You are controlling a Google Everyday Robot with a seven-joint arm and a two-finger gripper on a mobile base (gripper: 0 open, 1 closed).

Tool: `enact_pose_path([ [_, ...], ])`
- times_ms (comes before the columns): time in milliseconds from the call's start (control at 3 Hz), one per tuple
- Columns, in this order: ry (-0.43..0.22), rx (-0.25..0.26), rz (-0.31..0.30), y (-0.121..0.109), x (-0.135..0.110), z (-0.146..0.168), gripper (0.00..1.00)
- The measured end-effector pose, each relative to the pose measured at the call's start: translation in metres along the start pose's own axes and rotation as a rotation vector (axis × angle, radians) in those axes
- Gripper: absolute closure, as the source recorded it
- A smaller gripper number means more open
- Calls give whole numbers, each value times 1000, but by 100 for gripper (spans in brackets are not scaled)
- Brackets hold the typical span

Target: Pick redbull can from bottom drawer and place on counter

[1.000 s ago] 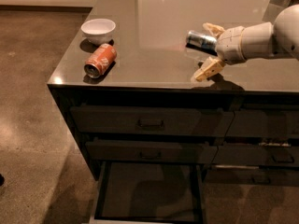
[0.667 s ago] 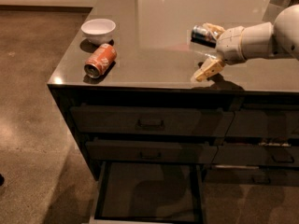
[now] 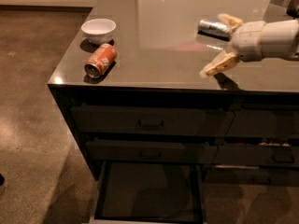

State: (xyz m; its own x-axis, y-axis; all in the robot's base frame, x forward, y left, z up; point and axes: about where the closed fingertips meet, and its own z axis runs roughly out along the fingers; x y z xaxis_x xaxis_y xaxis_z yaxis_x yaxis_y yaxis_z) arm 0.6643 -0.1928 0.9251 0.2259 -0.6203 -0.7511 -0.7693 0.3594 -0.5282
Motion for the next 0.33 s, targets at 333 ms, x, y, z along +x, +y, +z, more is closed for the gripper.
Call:
enact_pose_path([
  [333, 0, 6, 3, -1, 1, -3, 0],
])
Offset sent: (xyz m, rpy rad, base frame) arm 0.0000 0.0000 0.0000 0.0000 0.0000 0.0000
